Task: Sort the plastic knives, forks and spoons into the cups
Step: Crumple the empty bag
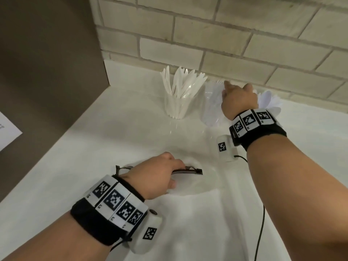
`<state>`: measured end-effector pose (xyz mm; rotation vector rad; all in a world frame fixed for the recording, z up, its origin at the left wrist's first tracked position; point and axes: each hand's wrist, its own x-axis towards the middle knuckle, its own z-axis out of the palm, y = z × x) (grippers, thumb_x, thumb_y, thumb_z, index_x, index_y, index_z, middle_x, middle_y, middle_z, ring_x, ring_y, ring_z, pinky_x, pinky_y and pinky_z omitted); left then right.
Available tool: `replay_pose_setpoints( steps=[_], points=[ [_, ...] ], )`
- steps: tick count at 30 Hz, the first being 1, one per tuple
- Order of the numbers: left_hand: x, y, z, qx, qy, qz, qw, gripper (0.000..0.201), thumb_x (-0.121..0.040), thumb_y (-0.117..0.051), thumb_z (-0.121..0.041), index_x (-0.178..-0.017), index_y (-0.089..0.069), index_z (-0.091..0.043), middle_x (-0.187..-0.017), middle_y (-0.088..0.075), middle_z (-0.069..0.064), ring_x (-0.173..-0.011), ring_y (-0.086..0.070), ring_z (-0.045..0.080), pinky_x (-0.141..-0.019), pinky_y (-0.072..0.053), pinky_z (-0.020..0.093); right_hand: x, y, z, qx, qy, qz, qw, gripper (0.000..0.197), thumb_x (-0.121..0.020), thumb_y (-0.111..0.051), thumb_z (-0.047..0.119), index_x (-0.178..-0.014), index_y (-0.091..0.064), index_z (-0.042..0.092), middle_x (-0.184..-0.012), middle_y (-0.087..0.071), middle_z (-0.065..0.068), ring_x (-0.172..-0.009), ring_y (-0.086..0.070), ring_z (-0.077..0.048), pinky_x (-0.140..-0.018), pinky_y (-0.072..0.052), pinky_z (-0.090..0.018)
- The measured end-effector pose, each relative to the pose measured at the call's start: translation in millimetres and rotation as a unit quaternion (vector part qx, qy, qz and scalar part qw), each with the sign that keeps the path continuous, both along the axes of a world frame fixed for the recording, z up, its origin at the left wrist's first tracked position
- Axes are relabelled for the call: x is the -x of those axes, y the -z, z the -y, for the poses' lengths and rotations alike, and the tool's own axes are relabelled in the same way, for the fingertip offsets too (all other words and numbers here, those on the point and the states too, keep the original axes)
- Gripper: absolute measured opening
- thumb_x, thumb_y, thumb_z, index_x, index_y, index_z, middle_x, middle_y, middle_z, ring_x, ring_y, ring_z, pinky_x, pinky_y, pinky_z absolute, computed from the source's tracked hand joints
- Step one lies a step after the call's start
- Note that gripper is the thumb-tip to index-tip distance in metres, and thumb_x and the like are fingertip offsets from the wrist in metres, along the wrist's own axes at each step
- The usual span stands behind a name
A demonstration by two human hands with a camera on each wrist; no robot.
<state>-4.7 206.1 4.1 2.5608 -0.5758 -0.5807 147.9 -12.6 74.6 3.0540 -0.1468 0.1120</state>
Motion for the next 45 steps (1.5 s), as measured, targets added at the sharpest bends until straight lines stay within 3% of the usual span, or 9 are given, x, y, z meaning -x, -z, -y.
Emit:
replay_pose_setpoints(
  steps=[7,15,20,23,29,33,39,42,45],
  points=[
    [-7,-8,-4,0.122,-0.156,0.128,0.972,0.019,-0.091,-0.056,-0.019,-0.109,-0.063,-0.022,-0.094,-0.063,-0.003,-0.092,-0.061,0.021,-0.073,-0.040,0.024,55,-7,-20,-0.211,-0.102,0.181,0.955,0.046,-0.094,-0.050,0.035,-0.136,-0.049,0.017,-0.139,-0.049,-0.008,-0.123,-0.043,-0.032,-0.104,-0.035,-0.040],
    [-10,-38,-11,0.513,-0.321,0.069,0.793,0.019,-0.092,-0.059,-0.013,-0.098,-0.062,-0.031,-0.099,-0.071,-0.006,-0.095,-0.068,0.012,-0.086,-0.053,0.031,131,33,-60,-0.663,-0.042,-0.092,0.742,0.120,-0.047,-0.075,0.073,-0.146,-0.030,0.025,-0.139,-0.053,-0.002,-0.125,-0.053,-0.017,-0.103,-0.045,-0.041],
    [-7,-35,-13,0.592,-0.353,-0.012,0.724,0.049,-0.080,-0.072,-0.026,-0.120,-0.047,-0.012,-0.114,-0.068,0.006,-0.105,-0.067,0.019,-0.089,-0.053,0.039,137,42,-72,-0.744,-0.076,-0.119,0.653,0.033,-0.083,-0.072,0.020,-0.113,-0.062,0.011,-0.108,-0.072,-0.011,-0.098,-0.069,-0.024,-0.085,-0.054,-0.036],
    [0,-34,-19,0.552,-0.297,-0.107,0.772,0.060,-0.075,-0.072,-0.032,-0.125,-0.049,-0.009,-0.120,-0.066,0.010,-0.108,-0.066,0.023,-0.083,-0.054,0.037,137,37,-72,-0.730,-0.057,-0.072,0.677,0.003,-0.087,-0.067,0.015,-0.088,-0.064,0.015,-0.090,-0.073,-0.009,-0.081,-0.069,-0.022,-0.071,-0.054,-0.033],
    [-3,-30,-25,0.467,-0.267,-0.088,0.838,0.033,-0.092,-0.060,-0.012,-0.122,-0.053,-0.023,-0.098,-0.074,0.010,-0.089,-0.072,0.029,-0.070,-0.057,0.041,141,37,-78,-0.697,-0.060,-0.063,0.712,0.048,-0.069,-0.073,0.031,-0.091,-0.056,-0.008,-0.095,-0.064,-0.033,-0.080,-0.062,-0.047,-0.072,-0.057,-0.053],
    [-6,-29,-31,0.489,-0.264,-0.056,0.829,0.034,-0.092,-0.052,0.005,-0.115,-0.056,-0.020,-0.104,-0.070,0.020,-0.093,-0.068,0.038,-0.084,-0.056,0.046,141,38,-72,-0.753,-0.058,-0.051,0.654,0.032,-0.087,-0.054,-0.004,-0.112,-0.060,0.013,-0.075,-0.062,-0.017,-0.047,-0.048,-0.022,-0.043,-0.039,-0.026],
    [-5,-32,-37,0.562,-0.326,-0.097,0.754,0.058,-0.087,-0.034,0.016,-0.056,-0.068,-0.020,-0.075,-0.070,0.002,-0.069,-0.064,0.023,-0.052,-0.055,0.024,144,40,-66,-0.814,-0.023,-0.078,0.574,0.028,-0.088,-0.043,-0.013,-0.083,-0.066,0.003,-0.051,-0.058,-0.008,-0.041,-0.050,-0.017,-0.041,-0.042,-0.023],
    [-7,-33,-38,0.557,-0.314,-0.072,0.766,0.056,-0.079,-0.034,0.020,-0.049,-0.066,-0.016,-0.097,-0.073,0.004,-0.079,-0.069,0.024,-0.062,-0.056,0.027,144,41,-60,-0.862,-0.006,-0.150,0.484,0.015,-0.076,-0.062,0.013,-0.087,-0.067,0.004,-0.083,-0.064,-0.013,-0.075,-0.059,-0.029,-0.065,-0.053,-0.039],
    [-8,-33,-39,0.506,-0.301,-0.005,0.808,0.057,-0.070,-0.033,0.026,-0.044,-0.063,-0.016,-0.107,-0.071,-0.003,-0.094,-0.068,0.018,-0.077,-0.057,0.028,152,33,-60,-0.838,-0.033,-0.244,0.486,0.038,-0.059,-0.072,0.052,-0.079,-0.072,0.020,-0.092,-0.066,-0.005,-0.090,-0.059,-0.031,-0.085,-0.047,-0.055]
  ],
)
